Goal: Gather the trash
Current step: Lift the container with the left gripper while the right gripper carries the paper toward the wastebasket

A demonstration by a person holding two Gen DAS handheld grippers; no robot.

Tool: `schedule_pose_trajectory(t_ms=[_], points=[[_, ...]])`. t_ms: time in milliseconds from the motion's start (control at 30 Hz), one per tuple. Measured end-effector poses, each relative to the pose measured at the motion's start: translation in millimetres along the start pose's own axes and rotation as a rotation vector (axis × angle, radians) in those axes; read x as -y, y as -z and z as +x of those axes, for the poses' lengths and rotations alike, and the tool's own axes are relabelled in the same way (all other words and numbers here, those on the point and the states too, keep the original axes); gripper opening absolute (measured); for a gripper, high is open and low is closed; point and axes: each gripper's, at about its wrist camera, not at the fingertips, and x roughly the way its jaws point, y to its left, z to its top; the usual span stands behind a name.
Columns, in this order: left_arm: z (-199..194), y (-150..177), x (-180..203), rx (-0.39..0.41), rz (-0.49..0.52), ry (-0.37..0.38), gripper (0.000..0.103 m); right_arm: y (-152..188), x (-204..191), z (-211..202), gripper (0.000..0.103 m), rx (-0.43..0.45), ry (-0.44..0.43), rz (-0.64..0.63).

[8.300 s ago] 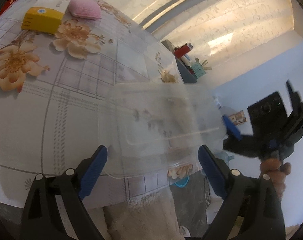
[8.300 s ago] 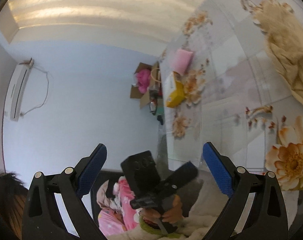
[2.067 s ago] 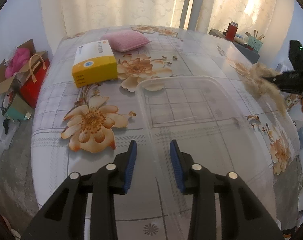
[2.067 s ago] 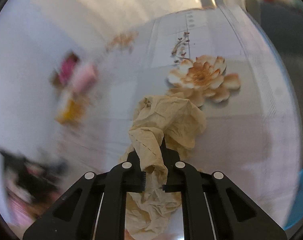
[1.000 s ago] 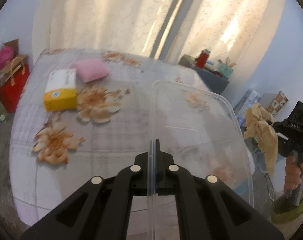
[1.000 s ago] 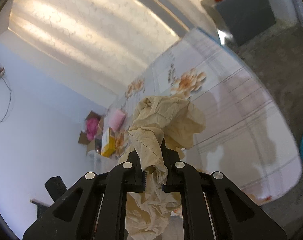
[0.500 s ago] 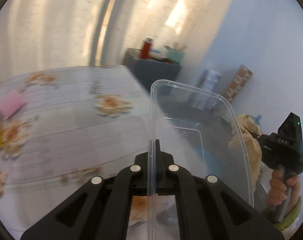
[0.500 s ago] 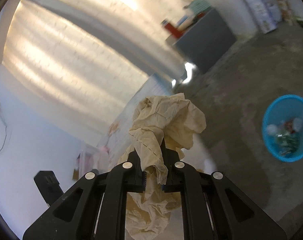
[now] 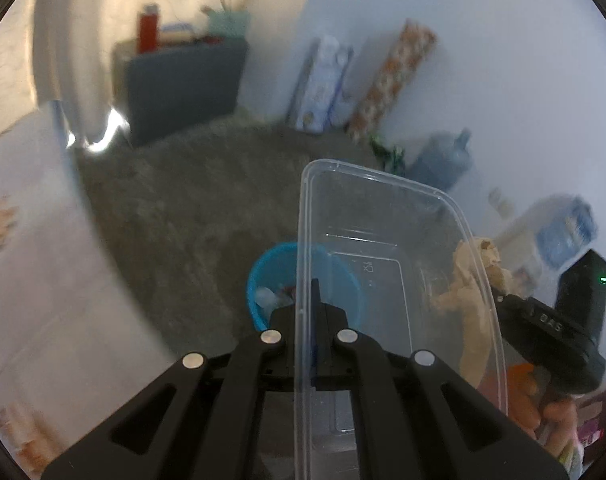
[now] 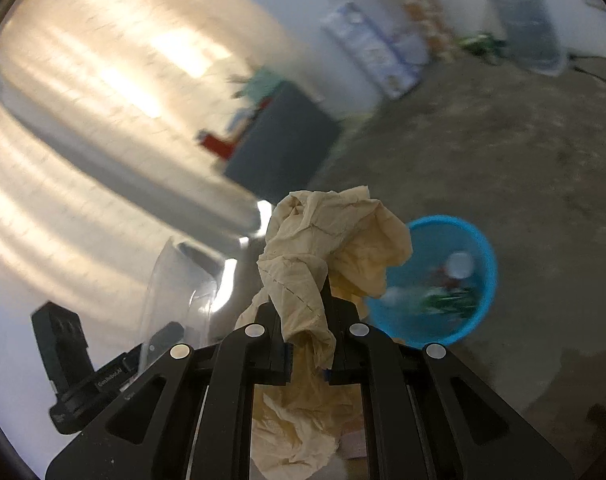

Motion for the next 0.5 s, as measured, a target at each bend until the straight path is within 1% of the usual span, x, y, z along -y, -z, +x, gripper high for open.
schedule_pose_trajectory(t_ms=[67,100,133,200,267,333,400,433,500], points=[[34,-3,15,-0.052,0.023,-0.024,0.000,-3,23,11,0.009,-0.006,0.047,0.020],[58,-4,23,-0.084,0.036,-0.054,0.000,-4,35,19,0.009,-0.017,0.065,0.036],[73,-5,27,-0.104,0.047,-0.074,0.000,-5,43,25,0.009,-0.026,0.074,0.047],[114,-6,28,-0.167,0.037,-0.110,0.000,-6,66,47,0.009,-0.059,0.120,0.070],[146,-4,23,-0.214,0.031,-0.145,0.000,-9,78,68,0.009,-0.090,0.139,0.074],[177,-2,15,-0.257,0.036,-0.187,0.000,-12,87,96,0.009,-0.138,0.182,0.043],[209,0,5,-0.301,0.015,-0.217,0.000,-21,96,121,0.009,-0.176,0.190,0.036],[218,3,5,-0.311,0.011,-0.226,0.000,-24,100,140,0.009,-0.213,0.188,0.028],[239,8,-1,-0.328,0.021,-0.249,0.000,-29,107,155,0.009,-0.228,0.231,0.011]])
